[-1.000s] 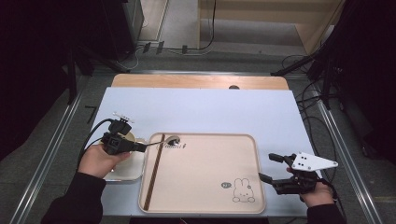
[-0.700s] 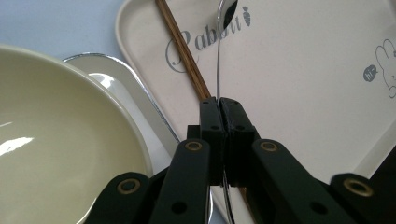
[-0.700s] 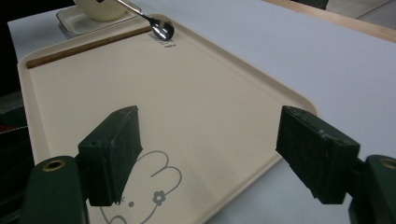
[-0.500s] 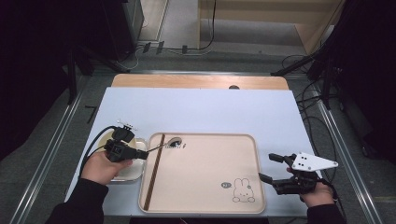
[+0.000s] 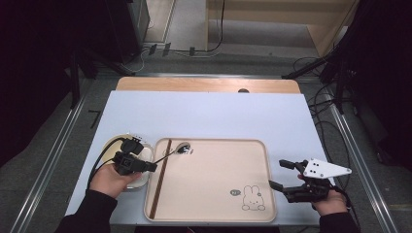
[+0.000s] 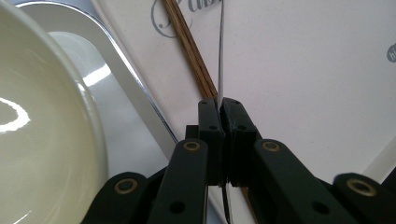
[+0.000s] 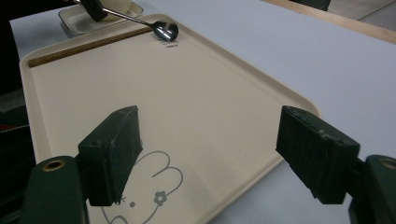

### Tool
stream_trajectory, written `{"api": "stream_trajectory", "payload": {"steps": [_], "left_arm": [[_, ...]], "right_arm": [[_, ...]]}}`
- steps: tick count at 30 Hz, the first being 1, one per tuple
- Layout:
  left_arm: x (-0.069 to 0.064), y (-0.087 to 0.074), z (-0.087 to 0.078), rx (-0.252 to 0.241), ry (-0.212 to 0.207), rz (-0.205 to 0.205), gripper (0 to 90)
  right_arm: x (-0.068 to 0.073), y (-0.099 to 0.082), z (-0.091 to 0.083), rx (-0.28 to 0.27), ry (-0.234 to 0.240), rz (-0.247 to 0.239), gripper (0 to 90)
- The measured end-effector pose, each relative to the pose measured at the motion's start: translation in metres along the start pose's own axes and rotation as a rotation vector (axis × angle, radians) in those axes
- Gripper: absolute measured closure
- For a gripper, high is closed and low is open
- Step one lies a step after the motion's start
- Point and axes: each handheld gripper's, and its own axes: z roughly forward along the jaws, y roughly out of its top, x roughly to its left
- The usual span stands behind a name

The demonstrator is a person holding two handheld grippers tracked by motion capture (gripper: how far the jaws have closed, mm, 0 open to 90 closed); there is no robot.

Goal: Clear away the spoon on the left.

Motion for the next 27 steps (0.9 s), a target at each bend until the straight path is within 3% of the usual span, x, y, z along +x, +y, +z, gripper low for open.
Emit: {"api": "stream_trajectory", "payload": {"steps": [7,27], "left_arm": [[-0.004,0.001,0.008,0.001,-0.009,0.003,87.1],[-0.029,0.006,0.04,0.078,-0.011,0.058,83.8]], "right_arm": [[0.0,0.0,0.0,0.002,-0.001,-0.002,22.4],[0.001,0.0,0.001,0.001,0.003,-0.011,22.4]]}}
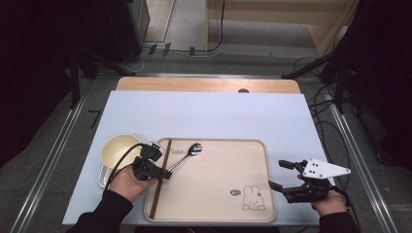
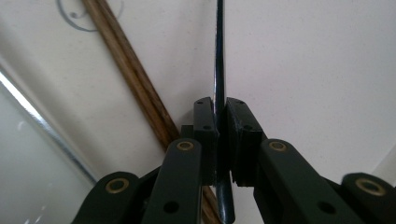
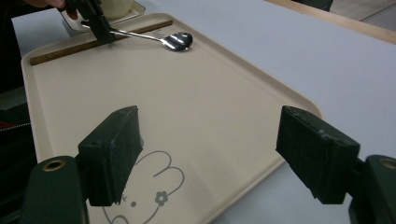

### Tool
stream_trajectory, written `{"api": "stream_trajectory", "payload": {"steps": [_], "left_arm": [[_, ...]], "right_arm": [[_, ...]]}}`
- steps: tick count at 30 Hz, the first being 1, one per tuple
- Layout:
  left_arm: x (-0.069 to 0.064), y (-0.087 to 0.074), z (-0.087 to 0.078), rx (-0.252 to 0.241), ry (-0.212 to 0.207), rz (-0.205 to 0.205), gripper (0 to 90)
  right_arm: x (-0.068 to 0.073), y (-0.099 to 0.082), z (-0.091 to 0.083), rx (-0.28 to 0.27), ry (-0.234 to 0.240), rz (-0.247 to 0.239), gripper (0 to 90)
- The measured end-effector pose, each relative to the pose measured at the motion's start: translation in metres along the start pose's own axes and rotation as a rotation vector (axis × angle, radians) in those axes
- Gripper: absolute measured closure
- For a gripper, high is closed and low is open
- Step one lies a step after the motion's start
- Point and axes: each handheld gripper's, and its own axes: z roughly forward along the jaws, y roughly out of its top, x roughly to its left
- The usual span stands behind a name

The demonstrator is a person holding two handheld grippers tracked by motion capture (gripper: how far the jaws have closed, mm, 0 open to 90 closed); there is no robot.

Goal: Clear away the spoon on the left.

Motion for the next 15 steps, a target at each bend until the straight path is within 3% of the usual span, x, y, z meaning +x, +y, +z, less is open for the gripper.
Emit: {"api": "stream_trajectory", "payload": {"steps": [15], "left_arm": [[-0.0054,-0.0012,0.0041,0.011,0.014,0.018,81.0]], "right_arm": [[0.0001,0.0001,0.0003,0.002,0.003,-0.002,22.4]]}}
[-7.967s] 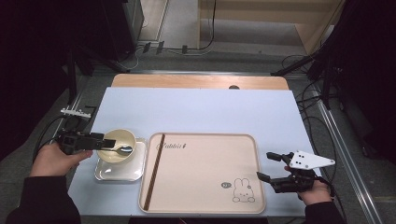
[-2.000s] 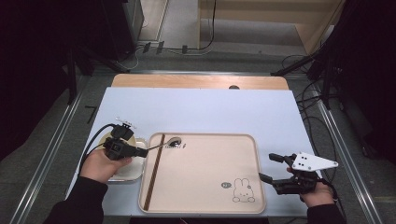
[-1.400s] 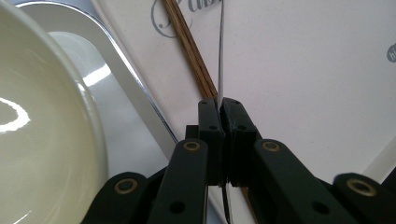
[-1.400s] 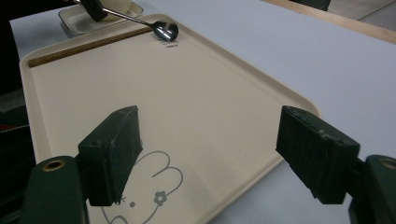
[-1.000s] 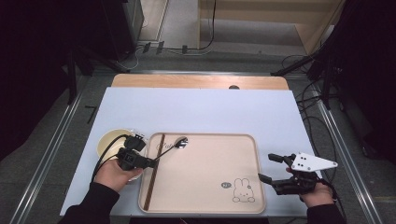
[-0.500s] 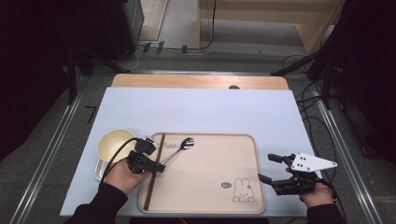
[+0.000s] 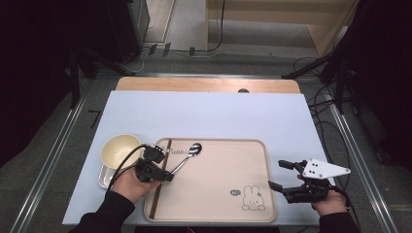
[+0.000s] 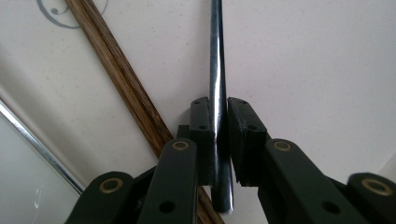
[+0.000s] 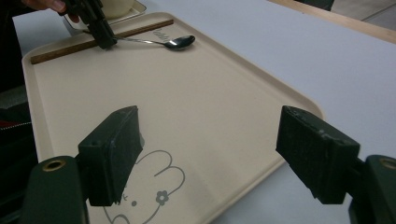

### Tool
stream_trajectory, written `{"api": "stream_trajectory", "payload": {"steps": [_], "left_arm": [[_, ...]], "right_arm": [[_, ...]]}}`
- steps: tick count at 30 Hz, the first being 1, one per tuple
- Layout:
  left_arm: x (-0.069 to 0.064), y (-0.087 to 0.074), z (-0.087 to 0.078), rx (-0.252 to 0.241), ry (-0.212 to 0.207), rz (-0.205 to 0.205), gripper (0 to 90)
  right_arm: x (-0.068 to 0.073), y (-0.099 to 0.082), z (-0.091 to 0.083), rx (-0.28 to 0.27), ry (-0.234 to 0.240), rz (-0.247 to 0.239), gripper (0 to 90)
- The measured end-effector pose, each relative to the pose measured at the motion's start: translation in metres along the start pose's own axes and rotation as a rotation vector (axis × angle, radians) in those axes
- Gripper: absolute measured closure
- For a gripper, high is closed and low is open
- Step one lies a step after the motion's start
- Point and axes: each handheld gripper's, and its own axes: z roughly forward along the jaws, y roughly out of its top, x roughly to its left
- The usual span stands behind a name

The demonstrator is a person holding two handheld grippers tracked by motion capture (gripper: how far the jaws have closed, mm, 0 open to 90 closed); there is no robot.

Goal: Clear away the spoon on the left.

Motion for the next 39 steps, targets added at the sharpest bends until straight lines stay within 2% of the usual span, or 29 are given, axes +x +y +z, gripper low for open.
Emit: {"api": "stream_trajectory", "payload": {"steps": [7,14,16,20,22,24,26,28,31,32,34,37,39], "left_arm": [[-0.002,-0.002,-0.001,0.003,-0.011,0.003,76.9],[-0.004,0.002,-0.007,-0.035,-0.062,0.054,57.3],[-0.005,0.005,-0.008,-0.041,-0.053,0.072,52.7],[-0.004,0.013,-0.008,-0.071,-0.066,0.086,41.8],[-0.005,0.018,-0.008,-0.069,-0.074,0.091,39.2],[-0.005,0.024,-0.008,-0.064,-0.062,0.102,38.5],[-0.004,0.03,-0.008,-0.056,-0.07,0.092,40.5],[-0.004,0.036,-0.007,-0.048,-0.072,0.075,49.6],[-0.004,0.047,-0.007,-0.035,-0.083,0.023,60.9],[-0.003,0.05,-0.007,-0.032,-0.096,0.026,65.7],[-0.005,0.056,-0.005,-0.037,-0.078,0.044,76.5],[-0.007,0.065,0.0,-0.027,-0.08,0.055,89.1],[-0.008,0.069,0.005,-0.02,-0.078,0.055,90.0]], "right_arm": [[0.0,0.0,0.0,0.001,0.002,0.001,22.4],[0.0,0.0,0.001,0.002,0.003,0.0,22.4],[0.0,0.0,0.001,0.003,0.004,0.001,22.4],[0.0,0.0,0.001,0.004,0.006,0.002,22.4],[0.0,0.0,0.001,0.004,0.005,0.002,22.4],[0.0,0.0,0.001,0.006,0.005,0.003,22.4],[0.0,0.0,0.001,0.005,0.004,0.0,22.4],[0.0,0.0,0.001,0.002,0.002,-0.001,22.4],[0.0,0.0,0.0,0.001,0.002,-0.002,22.4],[0.0,0.0,0.0,0.001,0.002,-0.001,22.4],[0.0,0.0,0.001,0.008,0.003,0.002,22.4],[0.0,0.0,0.001,0.007,0.003,0.002,22.4],[0.0,0.0,0.001,0.007,0.003,0.003,22.4]]}}
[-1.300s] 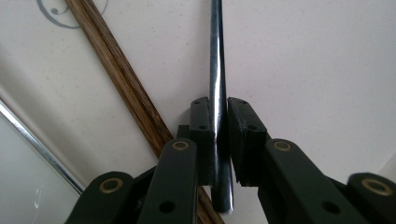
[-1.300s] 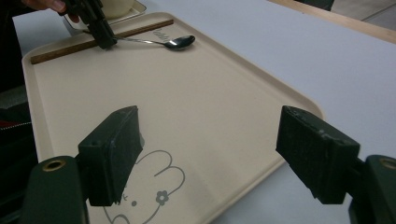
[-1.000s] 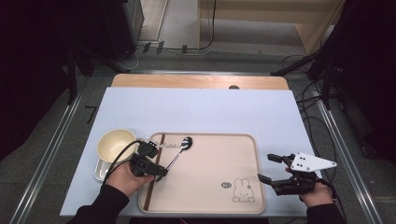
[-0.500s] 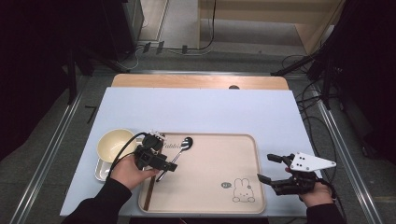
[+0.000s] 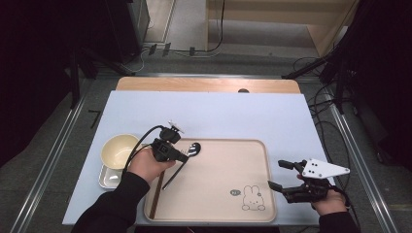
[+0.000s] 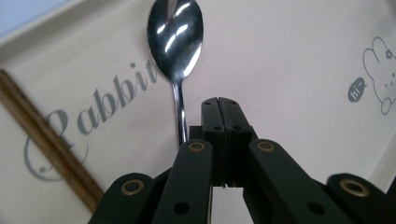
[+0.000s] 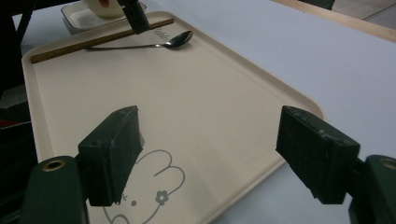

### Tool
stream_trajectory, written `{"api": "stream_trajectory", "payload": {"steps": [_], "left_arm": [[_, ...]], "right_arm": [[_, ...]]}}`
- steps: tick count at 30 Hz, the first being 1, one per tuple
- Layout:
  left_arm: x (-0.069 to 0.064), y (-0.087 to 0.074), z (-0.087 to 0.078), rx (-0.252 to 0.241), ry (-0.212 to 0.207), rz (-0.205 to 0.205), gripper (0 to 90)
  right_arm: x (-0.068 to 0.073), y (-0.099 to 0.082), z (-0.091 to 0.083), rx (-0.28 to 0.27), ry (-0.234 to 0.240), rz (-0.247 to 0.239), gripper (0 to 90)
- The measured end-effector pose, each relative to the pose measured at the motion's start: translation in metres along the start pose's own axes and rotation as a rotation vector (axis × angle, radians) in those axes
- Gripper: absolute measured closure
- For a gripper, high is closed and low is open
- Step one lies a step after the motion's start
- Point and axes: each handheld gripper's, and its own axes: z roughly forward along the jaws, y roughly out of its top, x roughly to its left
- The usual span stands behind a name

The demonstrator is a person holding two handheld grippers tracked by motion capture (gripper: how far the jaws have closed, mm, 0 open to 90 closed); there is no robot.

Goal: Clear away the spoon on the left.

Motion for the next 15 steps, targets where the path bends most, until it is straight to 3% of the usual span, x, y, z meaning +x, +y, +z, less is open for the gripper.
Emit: {"api": "stream_trajectory", "payload": {"steps": [9,15], "left_arm": [[0.0,0.009,0.021,0.011,0.078,0.008,90.0],[0.005,0.01,0.025,0.004,0.085,-0.019,90.0]], "right_arm": [[0.001,0.0,0.0,0.006,0.005,-0.004,22.4],[0.001,0.0,0.001,0.006,0.01,-0.006,22.4]]}}
